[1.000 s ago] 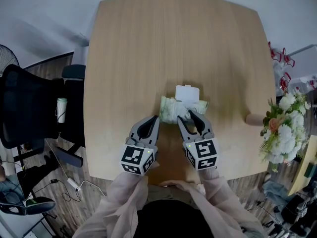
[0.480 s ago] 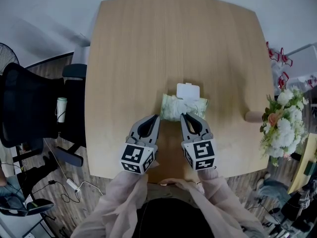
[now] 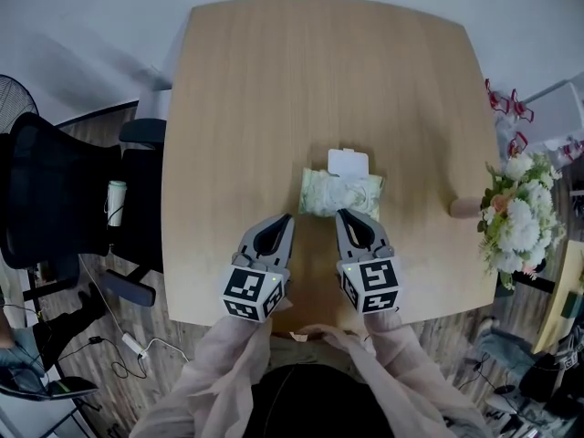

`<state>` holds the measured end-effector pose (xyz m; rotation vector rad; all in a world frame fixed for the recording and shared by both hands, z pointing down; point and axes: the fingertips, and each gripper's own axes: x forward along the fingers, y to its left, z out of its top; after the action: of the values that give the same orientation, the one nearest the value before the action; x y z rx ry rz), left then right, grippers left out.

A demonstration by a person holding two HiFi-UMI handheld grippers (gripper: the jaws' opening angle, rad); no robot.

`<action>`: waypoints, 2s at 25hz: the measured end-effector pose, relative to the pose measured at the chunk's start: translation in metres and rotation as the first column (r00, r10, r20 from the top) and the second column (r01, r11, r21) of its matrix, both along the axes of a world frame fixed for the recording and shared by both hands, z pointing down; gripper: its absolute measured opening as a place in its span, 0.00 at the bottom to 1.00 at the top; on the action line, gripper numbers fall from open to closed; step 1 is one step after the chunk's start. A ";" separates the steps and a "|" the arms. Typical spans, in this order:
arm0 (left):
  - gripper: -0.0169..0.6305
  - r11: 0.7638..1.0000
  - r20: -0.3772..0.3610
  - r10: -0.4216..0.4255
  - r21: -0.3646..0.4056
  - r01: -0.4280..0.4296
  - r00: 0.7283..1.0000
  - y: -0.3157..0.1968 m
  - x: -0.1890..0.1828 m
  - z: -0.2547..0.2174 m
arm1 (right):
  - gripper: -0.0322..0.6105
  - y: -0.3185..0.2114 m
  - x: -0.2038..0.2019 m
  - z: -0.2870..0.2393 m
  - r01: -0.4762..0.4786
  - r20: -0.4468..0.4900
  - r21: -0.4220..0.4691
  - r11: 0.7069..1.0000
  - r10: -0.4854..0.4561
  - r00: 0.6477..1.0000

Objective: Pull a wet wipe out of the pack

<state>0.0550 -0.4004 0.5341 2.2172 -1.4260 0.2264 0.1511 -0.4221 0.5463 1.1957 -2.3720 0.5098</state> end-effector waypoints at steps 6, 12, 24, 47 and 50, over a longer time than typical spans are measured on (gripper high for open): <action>0.05 1.000 0.005 0.005 0.011 -0.005 1.000 0.010 -0.004 -0.005 | 0.08 0.012 -0.002 -0.005 -0.021 0.056 -0.030 0.999 0.022 0.998; 0.05 1.000 0.005 0.013 0.024 -0.013 1.000 0.021 -0.005 -0.011 | 0.08 0.022 -0.001 -0.008 -0.036 0.043 -0.020 0.999 0.037 0.998; 0.05 0.999 0.008 0.029 0.045 -0.029 1.000 0.037 -0.016 -0.020 | 0.09 0.038 -0.002 -0.017 -0.083 0.031 0.006 0.997 0.082 0.996; 0.05 0.993 0.009 0.085 0.079 -0.086 0.996 0.069 -0.035 -0.035 | 0.09 0.082 -0.025 -0.030 -0.118 0.034 0.022 0.993 0.118 0.992; 0.05 0.992 0.009 0.097 0.086 -0.098 0.995 0.072 -0.034 -0.037 | 0.09 0.088 -0.024 -0.032 -0.128 0.034 0.025 0.991 0.127 0.991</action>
<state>0.0208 -0.3287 0.4969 2.3608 -1.3548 0.2073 0.1273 -0.3338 0.5145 1.3680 -2.3462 0.5433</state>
